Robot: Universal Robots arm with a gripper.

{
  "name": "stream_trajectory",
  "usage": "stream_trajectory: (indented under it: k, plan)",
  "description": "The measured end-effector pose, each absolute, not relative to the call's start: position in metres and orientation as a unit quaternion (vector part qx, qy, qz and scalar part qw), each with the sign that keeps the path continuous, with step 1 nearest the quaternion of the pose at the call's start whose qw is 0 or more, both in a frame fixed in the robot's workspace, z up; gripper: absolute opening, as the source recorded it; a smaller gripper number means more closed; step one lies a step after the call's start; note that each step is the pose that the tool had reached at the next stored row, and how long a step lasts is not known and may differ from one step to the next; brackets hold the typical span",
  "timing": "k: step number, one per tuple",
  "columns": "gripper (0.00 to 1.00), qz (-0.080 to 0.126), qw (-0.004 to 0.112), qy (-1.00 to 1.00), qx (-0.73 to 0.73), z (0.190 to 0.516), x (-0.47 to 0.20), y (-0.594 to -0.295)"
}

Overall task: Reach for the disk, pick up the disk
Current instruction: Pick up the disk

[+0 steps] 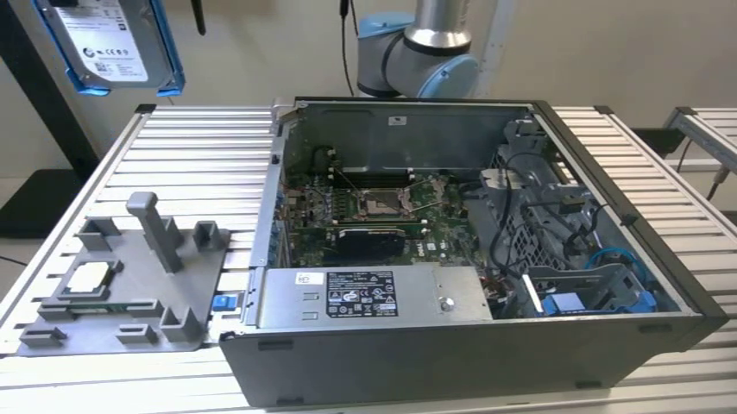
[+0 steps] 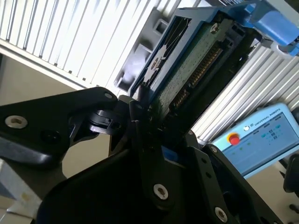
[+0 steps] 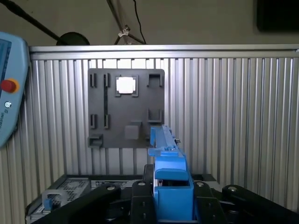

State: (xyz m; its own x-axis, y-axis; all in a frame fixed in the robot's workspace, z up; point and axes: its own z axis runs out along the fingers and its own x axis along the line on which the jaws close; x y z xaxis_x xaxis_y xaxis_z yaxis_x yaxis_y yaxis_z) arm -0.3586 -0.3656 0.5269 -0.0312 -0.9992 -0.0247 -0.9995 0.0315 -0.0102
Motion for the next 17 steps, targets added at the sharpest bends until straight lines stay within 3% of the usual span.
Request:
stream_trajectory:
  k: [17]
  plan:
    - [0.00,0.006,0.011,0.718,-0.696,0.527,-0.281,-0.366]
